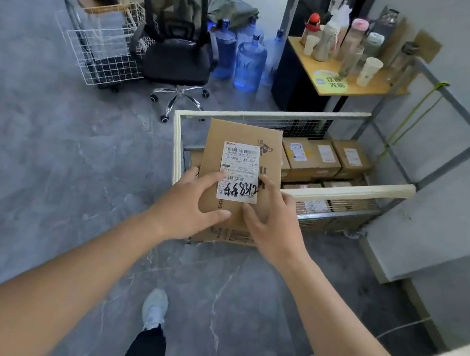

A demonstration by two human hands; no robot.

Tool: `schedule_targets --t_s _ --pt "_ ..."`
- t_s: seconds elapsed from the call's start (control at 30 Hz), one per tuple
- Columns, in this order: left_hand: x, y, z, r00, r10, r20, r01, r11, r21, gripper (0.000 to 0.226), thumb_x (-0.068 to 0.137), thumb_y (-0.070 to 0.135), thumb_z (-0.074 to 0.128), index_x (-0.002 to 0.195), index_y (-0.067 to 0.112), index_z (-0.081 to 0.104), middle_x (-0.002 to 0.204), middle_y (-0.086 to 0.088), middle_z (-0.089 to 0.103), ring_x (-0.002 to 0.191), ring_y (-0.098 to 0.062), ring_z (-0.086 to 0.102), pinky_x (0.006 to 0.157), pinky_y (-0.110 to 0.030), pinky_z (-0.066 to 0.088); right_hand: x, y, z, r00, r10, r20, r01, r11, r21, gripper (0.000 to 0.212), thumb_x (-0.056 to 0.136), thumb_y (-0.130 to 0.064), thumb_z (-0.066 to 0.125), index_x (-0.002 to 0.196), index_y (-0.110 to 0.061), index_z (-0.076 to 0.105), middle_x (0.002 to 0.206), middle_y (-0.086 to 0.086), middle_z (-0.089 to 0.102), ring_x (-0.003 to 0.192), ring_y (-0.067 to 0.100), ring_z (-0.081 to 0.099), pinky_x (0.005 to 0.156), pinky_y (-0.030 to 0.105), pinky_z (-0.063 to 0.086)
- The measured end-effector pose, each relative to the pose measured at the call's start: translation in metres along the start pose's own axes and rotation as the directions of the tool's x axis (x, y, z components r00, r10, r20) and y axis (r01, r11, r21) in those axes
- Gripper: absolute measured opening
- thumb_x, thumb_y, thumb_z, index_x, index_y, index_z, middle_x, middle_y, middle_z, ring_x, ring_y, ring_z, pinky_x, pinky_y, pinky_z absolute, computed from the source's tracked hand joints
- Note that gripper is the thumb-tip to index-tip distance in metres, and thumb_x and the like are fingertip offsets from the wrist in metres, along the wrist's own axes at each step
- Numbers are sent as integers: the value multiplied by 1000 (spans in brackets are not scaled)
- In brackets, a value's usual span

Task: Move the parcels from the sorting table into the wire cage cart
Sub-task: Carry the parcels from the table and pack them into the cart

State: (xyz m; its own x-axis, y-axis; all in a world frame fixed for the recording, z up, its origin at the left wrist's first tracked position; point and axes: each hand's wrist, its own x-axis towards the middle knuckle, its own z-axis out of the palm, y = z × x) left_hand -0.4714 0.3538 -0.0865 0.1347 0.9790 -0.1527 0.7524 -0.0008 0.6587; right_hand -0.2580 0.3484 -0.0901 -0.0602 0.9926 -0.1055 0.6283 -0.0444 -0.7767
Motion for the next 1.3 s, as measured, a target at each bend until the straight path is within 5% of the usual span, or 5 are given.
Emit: schedule_targets --t_s 0.33,0.47,0.63,1.17,1.3 --pt "147 -79 -41 991 1 130 4 999 -34 80 88 60 72 156 48 31 134 8 41 115 -11 50 103 -33 48 148 -14 63 992 129 -1 -128 991 -46 71 99 -47 61 159 -46 23 139 5 41 103 21 59 90 36 55" --pt "204 -97 -53 986 -2 169 7 1000 -27 71 94 55 66 156 45 33 136 2 42 119 -18 52 105 -34 47 198 -13 78 988 156 2 -156 987 -40 69 98 -49 61 156 -51 23 137 4 42 105 20 61 93 43 58" --pt "271 -107 -51 972 -46 229 50 999 -12 71 96 52 65 158 42 31 132 5 41 113 -14 50 98 -29 44 262 1 81 981 191 42 -189 981 -40 69 98 -49 63 155 -51 25 136 3 44 109 18 58 94 36 53" --pt "467 -155 84 839 -437 323 457 889 16 80 95 42 70 160 41 24 152 -5 34 137 -26 44 105 -34 35 473 167 112 869 252 426 -291 956 27 72 97 -34 67 152 -56 25 143 -1 39 110 15 58 97 43 54" --pt "503 -182 123 800 -494 340 526 850 -2 83 95 43 70 161 41 20 153 -5 33 132 -22 47 110 -38 36 518 214 137 833 268 485 -300 954 -12 73 97 -27 66 154 -51 27 154 2 33 135 18 45 105 35 42"
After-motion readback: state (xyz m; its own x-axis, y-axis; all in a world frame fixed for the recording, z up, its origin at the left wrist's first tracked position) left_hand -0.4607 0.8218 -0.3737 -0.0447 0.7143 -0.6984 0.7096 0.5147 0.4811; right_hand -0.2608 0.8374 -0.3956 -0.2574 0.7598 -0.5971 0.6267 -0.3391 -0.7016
